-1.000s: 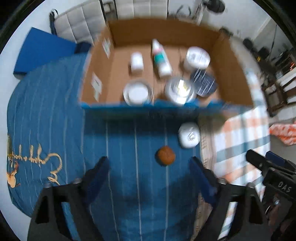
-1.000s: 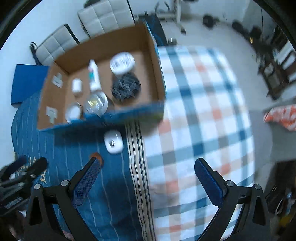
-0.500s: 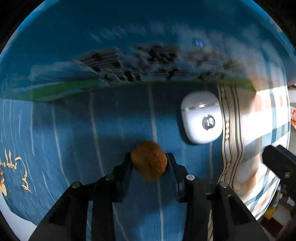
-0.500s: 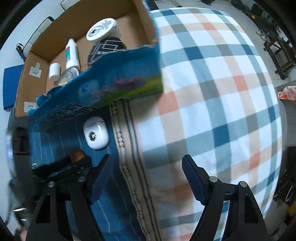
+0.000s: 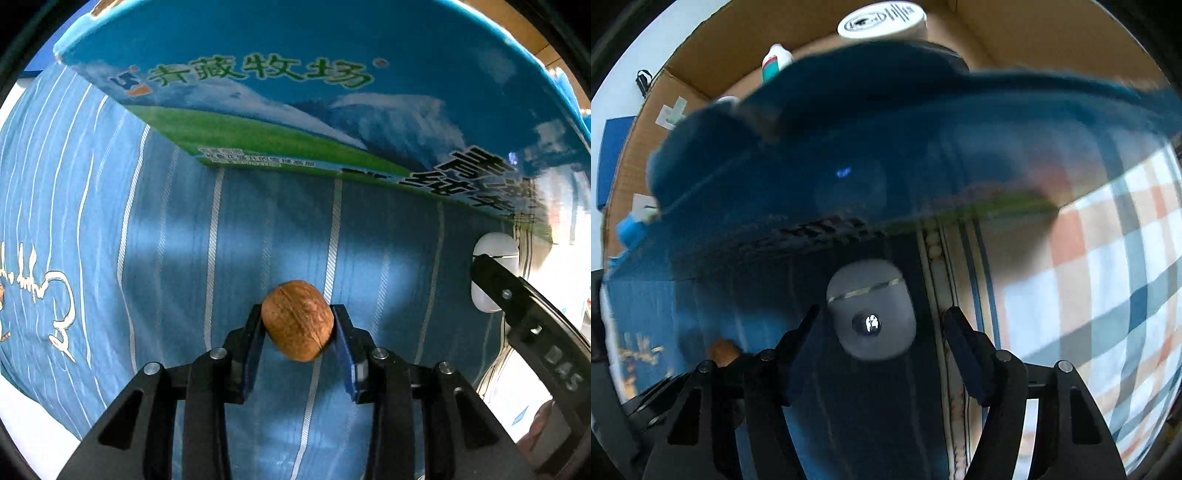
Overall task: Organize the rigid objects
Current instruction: 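Grasp the brown walnut with left tool while right tool grasps white earbud case, then carry walnut and earbud case over the box with both tools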
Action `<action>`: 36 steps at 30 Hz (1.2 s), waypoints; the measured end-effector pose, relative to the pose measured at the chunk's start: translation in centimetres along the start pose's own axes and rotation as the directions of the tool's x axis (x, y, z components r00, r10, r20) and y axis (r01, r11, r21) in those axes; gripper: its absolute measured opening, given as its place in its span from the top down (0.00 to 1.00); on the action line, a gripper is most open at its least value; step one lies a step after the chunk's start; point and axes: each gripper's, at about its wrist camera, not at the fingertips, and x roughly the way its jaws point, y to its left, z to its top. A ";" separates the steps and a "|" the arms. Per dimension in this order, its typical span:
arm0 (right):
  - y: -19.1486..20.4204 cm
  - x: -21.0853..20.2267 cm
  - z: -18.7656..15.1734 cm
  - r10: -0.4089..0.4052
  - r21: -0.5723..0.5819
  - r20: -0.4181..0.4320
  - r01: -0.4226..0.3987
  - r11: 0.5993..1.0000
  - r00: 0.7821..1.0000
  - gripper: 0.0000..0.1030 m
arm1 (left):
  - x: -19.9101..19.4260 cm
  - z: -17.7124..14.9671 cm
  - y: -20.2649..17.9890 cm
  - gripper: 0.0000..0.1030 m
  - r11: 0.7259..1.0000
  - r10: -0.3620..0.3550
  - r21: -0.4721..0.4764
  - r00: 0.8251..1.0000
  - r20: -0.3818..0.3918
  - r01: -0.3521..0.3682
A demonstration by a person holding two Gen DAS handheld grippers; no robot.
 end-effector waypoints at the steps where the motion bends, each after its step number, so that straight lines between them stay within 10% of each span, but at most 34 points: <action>1: 0.3 0.2 -0.1 -0.015 -0.011 -0.005 0.015 1.000 1.000 0.38 | -0.1 -0.1 0.0 0.68 1.000 -0.001 0.002 1.000 0.000 0.001; 4: 1.0 0.4 -0.5 -0.069 -0.050 -0.007 0.069 0.996 0.998 0.53 | -0.3 -0.9 0.7 0.68 1.000 -0.005 0.011 1.000 0.000 0.005; 19: -3.7 -0.4 -9.3 -0.105 -0.067 -0.173 0.095 0.993 0.979 0.54 | -0.2 -8.5 -3.9 0.68 0.992 -0.052 0.111 0.997 -0.054 0.058; 36: -2.6 1.1 -6.8 -0.185 -0.041 -0.249 0.180 0.983 0.951 0.51 | 0.2 -6.7 -1.8 0.68 0.992 -0.081 0.085 0.992 -0.093 0.089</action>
